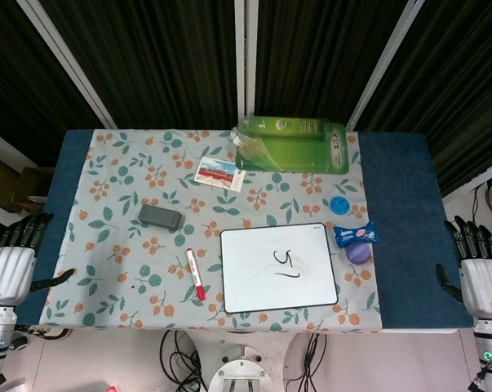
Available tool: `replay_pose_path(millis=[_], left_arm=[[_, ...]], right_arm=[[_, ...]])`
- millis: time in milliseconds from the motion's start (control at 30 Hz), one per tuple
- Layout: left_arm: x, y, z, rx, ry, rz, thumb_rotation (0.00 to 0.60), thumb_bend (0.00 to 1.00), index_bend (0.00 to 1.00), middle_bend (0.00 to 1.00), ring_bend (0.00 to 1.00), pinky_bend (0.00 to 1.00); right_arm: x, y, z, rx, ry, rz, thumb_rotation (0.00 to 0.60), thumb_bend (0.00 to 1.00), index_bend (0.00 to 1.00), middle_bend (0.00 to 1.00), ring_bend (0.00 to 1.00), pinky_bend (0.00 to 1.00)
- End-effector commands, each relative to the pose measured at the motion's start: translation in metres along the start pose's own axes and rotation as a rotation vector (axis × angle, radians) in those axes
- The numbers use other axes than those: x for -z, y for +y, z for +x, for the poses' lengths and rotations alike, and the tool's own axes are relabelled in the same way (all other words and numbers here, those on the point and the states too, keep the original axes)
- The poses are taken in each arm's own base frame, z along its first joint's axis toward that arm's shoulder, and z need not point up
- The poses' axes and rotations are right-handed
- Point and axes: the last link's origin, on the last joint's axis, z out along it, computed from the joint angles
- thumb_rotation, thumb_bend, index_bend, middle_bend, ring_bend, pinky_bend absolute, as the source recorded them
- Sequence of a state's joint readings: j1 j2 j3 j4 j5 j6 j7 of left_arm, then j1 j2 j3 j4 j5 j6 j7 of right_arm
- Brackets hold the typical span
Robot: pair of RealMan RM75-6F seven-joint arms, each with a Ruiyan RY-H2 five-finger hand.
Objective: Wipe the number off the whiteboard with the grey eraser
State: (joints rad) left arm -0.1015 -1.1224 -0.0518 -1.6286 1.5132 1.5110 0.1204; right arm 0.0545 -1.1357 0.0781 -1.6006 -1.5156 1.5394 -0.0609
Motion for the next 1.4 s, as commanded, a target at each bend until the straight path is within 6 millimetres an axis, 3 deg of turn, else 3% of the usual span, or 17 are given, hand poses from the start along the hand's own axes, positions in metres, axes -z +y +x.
replay_pose_path(millis=[33,433,567,800,1067,1400], left_arm=[[0.000,-0.002,-0.002,-0.001,-0.011,0.003,0.440,0.00,0.09,0.12,0.08,0.16],[-0.013,0.007,-0.003,0.007,-0.027,-0.063,0.445,0.00,0.09,0.12,0.08,0.20],[-0.039,0.023,0.000,-0.010,-0.053,-0.182,0.453,0.00,0.09,0.12,0.09,0.24],[-0.101,0.065,-0.005,-0.014,-0.116,-0.322,0.583,0.02,0.09,0.11,0.09,0.24],[-0.146,0.106,-0.043,-0.095,-0.229,-0.421,0.600,0.03,0.09,0.11,0.09,0.24],[-0.171,0.119,-0.078,-0.100,-0.321,-0.418,0.600,0.05,0.09,0.11,0.09,0.24]], right_arm=[[0.001,0.003,-0.003,-0.003,-0.014,-0.011,0.600,0.34,0.00,0.00,0.00,0.00],[0.003,0.015,0.000,-0.002,0.000,-0.047,0.600,0.34,0.00,0.00,0.00,0.00],[0.000,0.016,0.002,0.001,0.008,-0.048,0.600,0.34,0.00,0.00,0.00,0.00],[0.001,0.015,0.004,-0.006,0.013,-0.043,0.600,0.34,0.00,0.00,0.00,0.00],[0.008,0.021,0.012,-0.009,0.030,-0.058,0.600,0.34,0.00,0.00,0.00,0.00],[0.013,0.026,0.008,-0.015,0.013,-0.070,0.600,0.34,0.00,0.00,0.00,0.00]])
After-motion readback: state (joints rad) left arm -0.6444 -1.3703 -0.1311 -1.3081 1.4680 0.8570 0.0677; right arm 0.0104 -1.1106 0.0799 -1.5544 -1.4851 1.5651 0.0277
